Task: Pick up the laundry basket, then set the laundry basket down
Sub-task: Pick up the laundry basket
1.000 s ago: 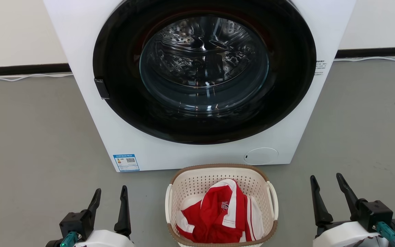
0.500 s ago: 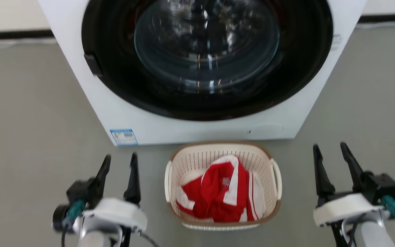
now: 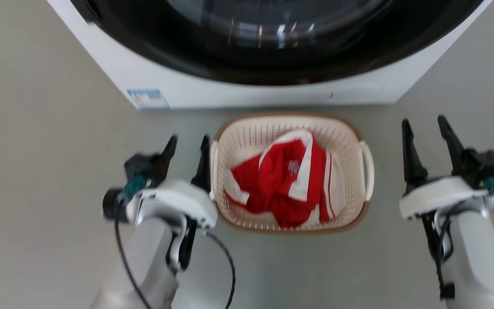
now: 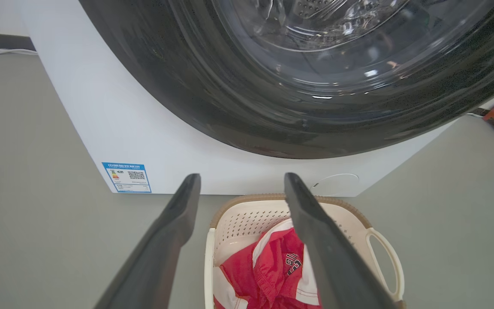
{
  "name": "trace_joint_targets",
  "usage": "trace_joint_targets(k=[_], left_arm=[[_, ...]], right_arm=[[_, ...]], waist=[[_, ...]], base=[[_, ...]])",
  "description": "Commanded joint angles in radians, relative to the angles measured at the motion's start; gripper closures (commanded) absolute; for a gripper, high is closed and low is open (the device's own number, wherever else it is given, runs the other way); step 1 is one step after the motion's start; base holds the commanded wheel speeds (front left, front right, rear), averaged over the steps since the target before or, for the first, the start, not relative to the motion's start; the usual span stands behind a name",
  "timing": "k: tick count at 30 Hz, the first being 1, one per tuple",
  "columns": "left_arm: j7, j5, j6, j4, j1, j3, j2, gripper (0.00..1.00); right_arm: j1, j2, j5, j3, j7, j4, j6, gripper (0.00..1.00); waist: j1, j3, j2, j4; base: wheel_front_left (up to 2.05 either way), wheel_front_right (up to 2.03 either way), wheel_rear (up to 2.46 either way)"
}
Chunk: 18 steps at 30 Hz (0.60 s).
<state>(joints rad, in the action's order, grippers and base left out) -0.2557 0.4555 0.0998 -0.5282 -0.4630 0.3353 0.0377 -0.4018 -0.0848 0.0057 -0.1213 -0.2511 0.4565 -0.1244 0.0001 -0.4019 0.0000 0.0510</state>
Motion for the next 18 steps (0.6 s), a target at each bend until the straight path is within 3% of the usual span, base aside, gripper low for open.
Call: trace_joint_targets(k=[1,9,18], left_arm=[[-0.006,0.022,0.012,-0.009,-0.072,0.01,0.013,0.0],[-0.006,0.145,0.057,-0.122,-0.235,0.158,0.013,0.0],[-0.006,0.215,0.094,-0.201,-0.312,0.23,0.013,0.0]], right_arm=[[-0.049,-0.005,-0.017,0.021,-0.011,0.009,-0.006,0.0],[-0.187,-0.022,-0.045,0.011,-0.011,0.14,-0.006,0.0],[-0.244,-0.019,-0.063,0.015,-0.011,0.211,-0.006,0.0]], waist=[[0.0,-0.102,0.0,0.013],[0.0,-0.249,0.0,0.006],[0.0,-0.34,0.0,-0.018]], base=[[0.0,0.0,0.0],[0.0,0.0,0.0],[0.0,0.0,0.0]])
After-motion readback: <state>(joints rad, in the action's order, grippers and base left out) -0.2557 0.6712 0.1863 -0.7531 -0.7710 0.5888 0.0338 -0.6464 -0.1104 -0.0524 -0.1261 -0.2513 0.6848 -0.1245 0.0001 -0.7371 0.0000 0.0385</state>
